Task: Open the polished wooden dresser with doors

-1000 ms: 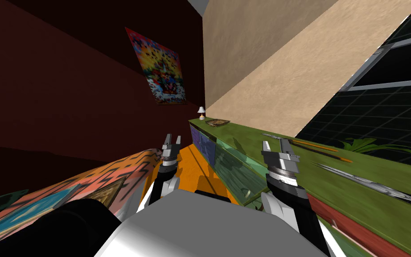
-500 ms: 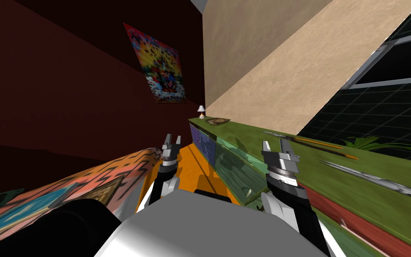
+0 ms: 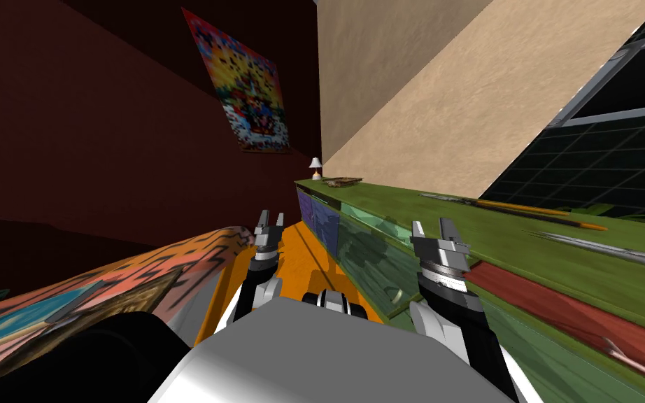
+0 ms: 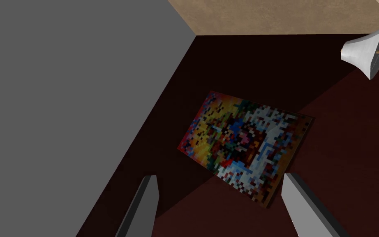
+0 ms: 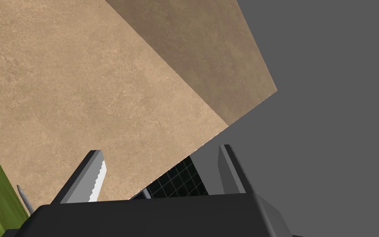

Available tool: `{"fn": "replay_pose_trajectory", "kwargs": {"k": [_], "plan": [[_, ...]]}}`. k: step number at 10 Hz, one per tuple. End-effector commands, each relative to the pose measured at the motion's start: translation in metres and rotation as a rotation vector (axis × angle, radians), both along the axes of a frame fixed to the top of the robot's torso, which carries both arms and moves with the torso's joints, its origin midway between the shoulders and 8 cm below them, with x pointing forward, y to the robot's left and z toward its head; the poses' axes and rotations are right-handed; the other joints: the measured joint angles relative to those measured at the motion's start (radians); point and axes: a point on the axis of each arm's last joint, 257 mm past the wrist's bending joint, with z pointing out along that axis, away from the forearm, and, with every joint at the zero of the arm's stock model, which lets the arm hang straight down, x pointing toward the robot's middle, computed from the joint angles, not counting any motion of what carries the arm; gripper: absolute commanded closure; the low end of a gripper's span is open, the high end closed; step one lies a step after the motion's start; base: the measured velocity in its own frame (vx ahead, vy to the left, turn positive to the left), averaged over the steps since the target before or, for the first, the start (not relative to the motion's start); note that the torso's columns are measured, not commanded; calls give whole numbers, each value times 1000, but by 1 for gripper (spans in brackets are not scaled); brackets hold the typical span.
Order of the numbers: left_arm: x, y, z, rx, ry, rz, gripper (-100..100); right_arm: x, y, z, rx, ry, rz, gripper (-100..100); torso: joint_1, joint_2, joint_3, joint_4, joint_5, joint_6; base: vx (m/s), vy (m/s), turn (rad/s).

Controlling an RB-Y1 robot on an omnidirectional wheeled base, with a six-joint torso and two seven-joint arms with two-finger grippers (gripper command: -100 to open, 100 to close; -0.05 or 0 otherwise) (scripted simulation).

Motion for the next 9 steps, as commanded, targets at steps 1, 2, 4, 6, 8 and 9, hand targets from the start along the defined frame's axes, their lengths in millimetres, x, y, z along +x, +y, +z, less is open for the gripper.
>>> {"fn": "replay_pose_trajectory", "kwargs": {"k": [1,2,4,6,8,9], "plan": [[0,0,0,0,0,0,0,9,10,-5,-86,32,5,-100,0,34,-69,33,0,0,5,17,34],[0,0,0,0,1,0,0,15,14,-8,-128,49,1,-100,1,43,-89,43,0,0,3,24,30],[0,0,0,0,1,0,0,28,22,-17,-221,86,-22,-100,1,46,-94,46,0,0,3,38,45],[0,0,0,0,1,0,0,43,30,-28,-319,126,-57,-100,1,46,-94,47,0,0,9,45,58],[0,0,0,0,1,0,0,52,34,-34,-378,147,-86,-100,0,46,-94,47,0,0,7,44,46],[0,0,0,0,1,0,0,61,37,-40,-430,167,-109,-100,-1,47,-94,47,0,0,5,36,49]]}}
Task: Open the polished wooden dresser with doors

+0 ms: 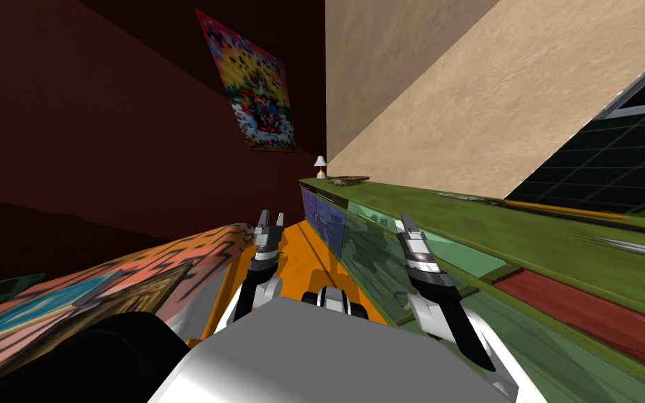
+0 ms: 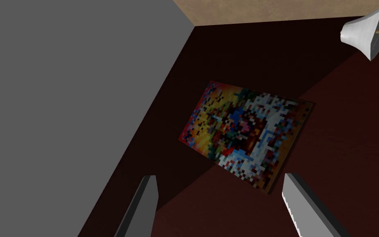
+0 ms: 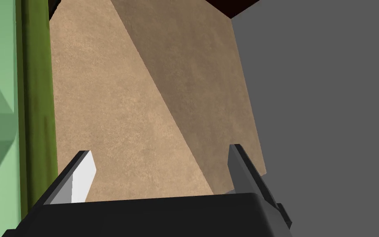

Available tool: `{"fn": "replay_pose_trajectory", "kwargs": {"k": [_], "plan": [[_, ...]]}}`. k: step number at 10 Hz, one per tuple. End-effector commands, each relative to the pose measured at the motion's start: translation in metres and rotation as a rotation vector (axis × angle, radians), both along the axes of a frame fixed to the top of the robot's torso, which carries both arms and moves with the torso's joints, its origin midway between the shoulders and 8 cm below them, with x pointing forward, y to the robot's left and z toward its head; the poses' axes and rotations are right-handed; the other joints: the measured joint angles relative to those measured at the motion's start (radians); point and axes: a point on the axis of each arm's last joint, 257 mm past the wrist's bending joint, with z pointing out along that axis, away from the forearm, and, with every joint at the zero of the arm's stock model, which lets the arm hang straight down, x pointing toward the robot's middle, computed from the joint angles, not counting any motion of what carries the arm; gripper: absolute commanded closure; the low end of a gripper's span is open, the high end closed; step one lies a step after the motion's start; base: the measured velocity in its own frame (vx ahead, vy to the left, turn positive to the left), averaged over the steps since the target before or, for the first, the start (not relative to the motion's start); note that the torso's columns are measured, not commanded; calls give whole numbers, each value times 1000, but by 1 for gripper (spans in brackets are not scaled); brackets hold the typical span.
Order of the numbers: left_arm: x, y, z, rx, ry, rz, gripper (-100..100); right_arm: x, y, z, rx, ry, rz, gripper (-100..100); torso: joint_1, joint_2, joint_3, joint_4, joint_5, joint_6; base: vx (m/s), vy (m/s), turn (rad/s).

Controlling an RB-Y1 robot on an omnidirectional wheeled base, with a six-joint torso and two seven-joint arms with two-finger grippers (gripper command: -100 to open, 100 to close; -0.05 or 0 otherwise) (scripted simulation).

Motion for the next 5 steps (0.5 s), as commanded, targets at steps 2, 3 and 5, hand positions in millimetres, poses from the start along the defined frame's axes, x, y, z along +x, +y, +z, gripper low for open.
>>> {"fn": "replay_pose_trajectory", "kwargs": {"k": [2,3,5], "plan": [[0,0,0,0,0,0,0,20,8,-14,-135,38,-64,-100,1,0,0,0,0,0,4,41,49],[0,0,0,0,0,0,0,29,11,-20,-189,56,-87,-100,1,0,0,0,0,0,6,41,46],[0,0,0,0,0,0,0,38,14,-27,-257,73,-119,-100,0,0,0,0,0,0,9,33,43]]}}
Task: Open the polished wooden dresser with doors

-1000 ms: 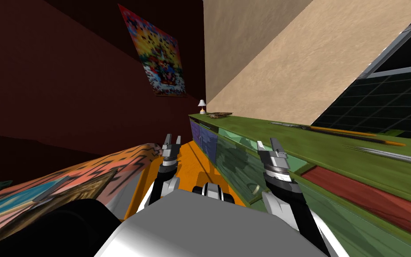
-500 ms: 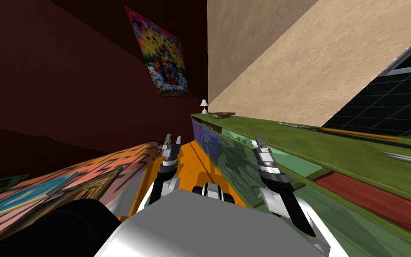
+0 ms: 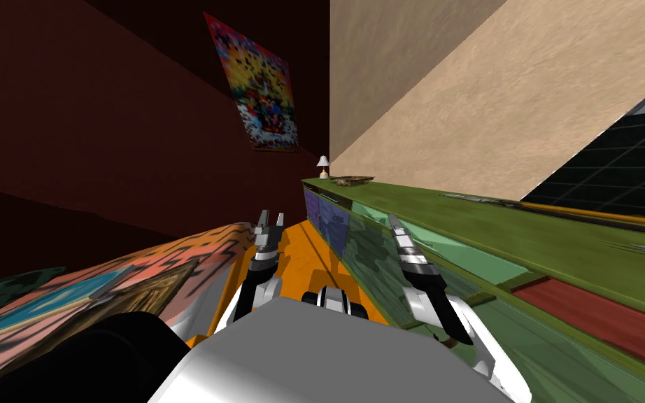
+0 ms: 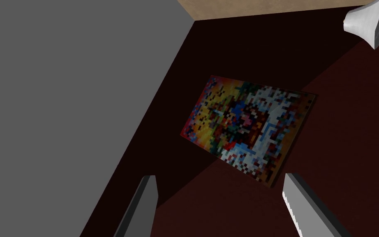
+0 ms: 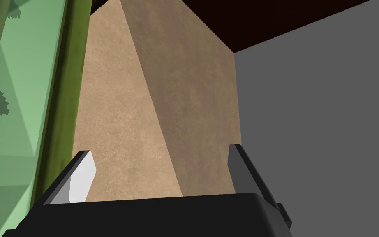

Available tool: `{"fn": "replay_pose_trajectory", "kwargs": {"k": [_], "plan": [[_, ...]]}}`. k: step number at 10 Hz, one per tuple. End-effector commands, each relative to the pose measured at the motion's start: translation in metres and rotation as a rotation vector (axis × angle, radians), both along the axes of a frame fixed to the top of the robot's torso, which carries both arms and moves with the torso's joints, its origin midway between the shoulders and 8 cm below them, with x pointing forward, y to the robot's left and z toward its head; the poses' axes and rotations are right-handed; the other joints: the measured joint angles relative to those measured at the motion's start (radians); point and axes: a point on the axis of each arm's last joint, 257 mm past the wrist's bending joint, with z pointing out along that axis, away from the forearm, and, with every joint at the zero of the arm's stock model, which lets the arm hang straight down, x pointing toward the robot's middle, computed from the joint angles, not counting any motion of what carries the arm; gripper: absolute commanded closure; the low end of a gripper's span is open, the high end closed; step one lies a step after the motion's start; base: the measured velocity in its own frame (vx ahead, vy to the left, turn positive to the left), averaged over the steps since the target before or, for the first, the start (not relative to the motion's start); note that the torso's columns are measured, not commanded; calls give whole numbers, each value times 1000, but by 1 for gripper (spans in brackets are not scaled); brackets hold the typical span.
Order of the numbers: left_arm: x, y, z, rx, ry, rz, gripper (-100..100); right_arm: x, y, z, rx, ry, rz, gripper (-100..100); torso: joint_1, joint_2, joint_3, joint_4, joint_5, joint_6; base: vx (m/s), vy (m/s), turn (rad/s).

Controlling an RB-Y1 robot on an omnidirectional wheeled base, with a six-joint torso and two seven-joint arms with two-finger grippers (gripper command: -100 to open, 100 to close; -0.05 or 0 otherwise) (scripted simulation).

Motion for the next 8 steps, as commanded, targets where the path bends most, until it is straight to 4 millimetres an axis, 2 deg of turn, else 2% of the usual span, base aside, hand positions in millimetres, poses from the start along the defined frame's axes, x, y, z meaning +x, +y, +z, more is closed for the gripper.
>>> {"fn": "replay_pose_trajectory", "kwargs": {"k": [1,4,5,6,7,8], "plan": [[0,0,0,0,0,0,0,10,4,-9,-82,19,-39,-100,0,0,0,0,0,0,8,30,34],[0,0,0,0,0,0,0,30,9,-23,-213,53,-98,-100,0,0,0,0,0,0,4,35,46],[0,0,0,0,0,0,0,30,9,-23,-225,51,-105,-100,1,0,0,0,0,0,8,36,35],[0,0,0,0,0,0,0,40,11,-30,-288,69,-131,-100,0,0,0,0,0,0,11,42,61],[0,0,0,0,0,0,0,40,11,-30,-301,66,-139,-100,1,0,0,0,0,0,9,35,33],[0,0,0,0,0,0,0,50,13,-37,-366,84,-165,-100,0,0,0,0,0,0,11,38,61]]}}
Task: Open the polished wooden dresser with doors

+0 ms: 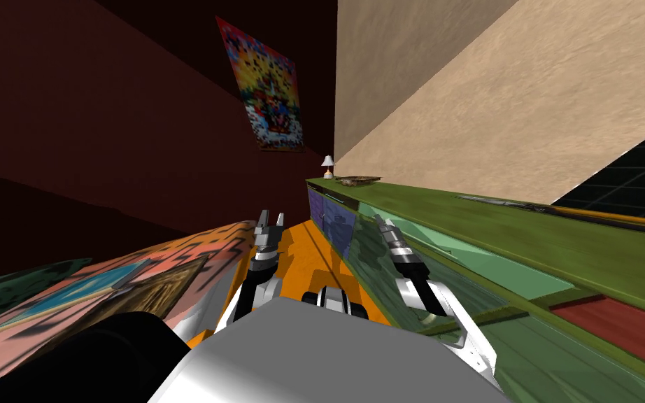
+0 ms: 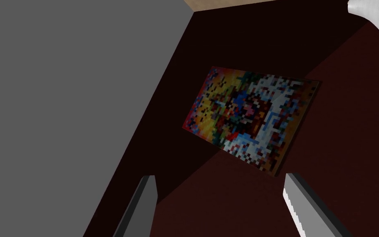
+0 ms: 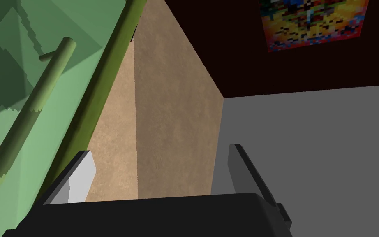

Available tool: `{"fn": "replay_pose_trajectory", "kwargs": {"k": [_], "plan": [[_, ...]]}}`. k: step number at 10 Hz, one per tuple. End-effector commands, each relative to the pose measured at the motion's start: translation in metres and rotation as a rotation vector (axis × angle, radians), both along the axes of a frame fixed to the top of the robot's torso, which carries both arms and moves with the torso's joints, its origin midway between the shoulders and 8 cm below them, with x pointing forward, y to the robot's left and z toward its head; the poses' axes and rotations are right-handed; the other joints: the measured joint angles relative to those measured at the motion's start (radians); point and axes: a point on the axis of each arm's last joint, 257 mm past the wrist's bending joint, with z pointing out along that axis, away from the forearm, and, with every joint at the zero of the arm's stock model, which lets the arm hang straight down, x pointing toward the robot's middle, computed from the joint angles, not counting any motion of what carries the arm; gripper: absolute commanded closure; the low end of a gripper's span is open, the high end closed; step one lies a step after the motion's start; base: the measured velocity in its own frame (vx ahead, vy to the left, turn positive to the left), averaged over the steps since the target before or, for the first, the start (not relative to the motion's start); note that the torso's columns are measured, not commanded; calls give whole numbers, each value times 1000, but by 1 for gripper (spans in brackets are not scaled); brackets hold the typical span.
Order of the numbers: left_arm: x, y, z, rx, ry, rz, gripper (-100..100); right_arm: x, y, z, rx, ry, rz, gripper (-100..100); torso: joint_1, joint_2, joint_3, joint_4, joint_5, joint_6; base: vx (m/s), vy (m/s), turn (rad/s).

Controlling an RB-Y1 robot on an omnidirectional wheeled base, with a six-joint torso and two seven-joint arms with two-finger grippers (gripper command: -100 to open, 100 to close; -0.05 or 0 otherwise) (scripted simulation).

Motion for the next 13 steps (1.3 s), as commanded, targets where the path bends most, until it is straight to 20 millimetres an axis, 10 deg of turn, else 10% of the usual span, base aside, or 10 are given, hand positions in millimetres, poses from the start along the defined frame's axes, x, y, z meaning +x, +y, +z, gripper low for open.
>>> {"fn": "replay_pose_trajectory", "kwargs": {"k": [1,13], "plan": [[0,0,0,0,0,0,0,11,2,-8,-96,17,-43,-100,0,0,0,0,0,0,13,32,31],[0,0,0,0,0,0,0,72,2,-53,-615,105,-254,-100,1,0,0,0,0,0,11,39,48]]}}
